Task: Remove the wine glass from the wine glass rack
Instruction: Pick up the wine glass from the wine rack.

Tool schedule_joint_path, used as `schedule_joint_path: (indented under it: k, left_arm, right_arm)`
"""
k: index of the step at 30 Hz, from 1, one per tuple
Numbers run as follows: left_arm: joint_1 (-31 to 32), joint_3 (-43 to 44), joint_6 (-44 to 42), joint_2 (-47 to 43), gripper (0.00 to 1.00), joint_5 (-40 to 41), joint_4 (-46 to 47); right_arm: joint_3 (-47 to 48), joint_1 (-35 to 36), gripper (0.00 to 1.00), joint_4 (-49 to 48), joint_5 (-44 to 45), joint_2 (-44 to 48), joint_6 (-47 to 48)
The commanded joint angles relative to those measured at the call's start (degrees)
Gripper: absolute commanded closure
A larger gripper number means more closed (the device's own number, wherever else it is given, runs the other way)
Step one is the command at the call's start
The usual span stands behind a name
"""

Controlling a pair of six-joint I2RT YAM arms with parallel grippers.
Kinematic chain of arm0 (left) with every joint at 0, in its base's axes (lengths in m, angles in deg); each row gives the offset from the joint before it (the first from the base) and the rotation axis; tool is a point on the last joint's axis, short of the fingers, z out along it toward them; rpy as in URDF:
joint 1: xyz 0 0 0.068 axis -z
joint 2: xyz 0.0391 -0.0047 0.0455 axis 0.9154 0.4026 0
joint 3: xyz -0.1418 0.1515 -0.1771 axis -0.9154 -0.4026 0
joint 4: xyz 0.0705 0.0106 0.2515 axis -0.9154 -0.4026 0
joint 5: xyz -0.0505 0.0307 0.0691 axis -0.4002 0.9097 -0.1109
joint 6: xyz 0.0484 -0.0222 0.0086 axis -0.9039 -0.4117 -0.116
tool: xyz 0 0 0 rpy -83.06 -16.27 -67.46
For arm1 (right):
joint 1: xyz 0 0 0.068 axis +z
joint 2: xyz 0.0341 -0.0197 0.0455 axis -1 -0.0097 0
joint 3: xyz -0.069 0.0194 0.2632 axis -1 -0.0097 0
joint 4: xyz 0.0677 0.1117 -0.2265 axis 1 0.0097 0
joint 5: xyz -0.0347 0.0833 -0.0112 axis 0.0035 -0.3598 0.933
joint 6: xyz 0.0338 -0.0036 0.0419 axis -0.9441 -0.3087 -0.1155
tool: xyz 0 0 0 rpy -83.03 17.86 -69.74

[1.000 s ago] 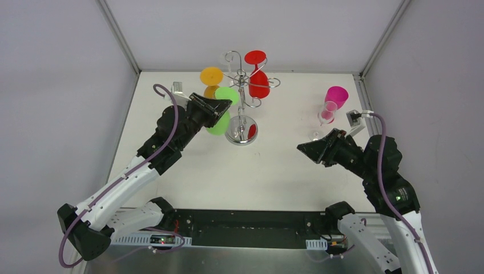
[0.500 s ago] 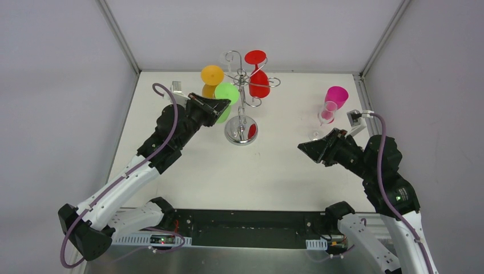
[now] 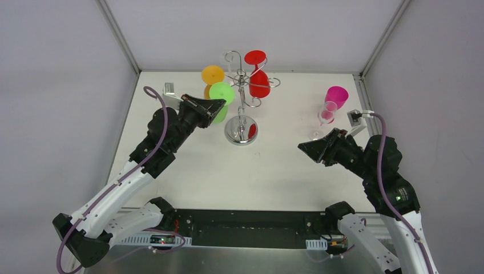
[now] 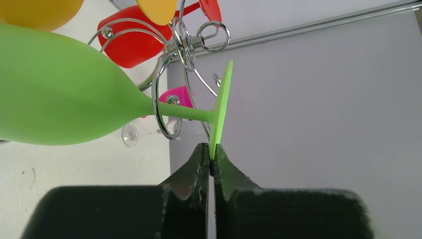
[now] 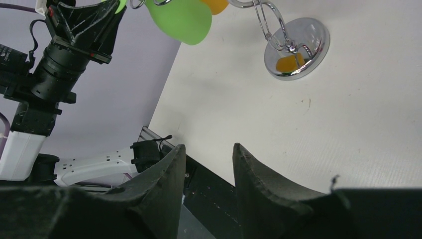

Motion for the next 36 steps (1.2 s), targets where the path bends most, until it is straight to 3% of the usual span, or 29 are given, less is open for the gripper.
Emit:
schedule_joint_path:
  k: [1,20,36]
  left_arm:
    - [-1.31,0.66,0.29,-2.16,1.0,0.09,0.42]
    - [-8.2,3.31,2.07,2.63,1.0,-6.9,1.98]
    - [-8.44,7.19,6.76,9.87,1.0,-12.63,6.97]
  right_arm:
    - [-0.73,0.31,0.58,-1.26,0.72,0.31,0.09]
    - [-1.92,0.26,0.58,-0.81,2.32,1.5,0.74]
    - [-3.12,0.31,0.58,-0.92,3.48,1.81,1.55]
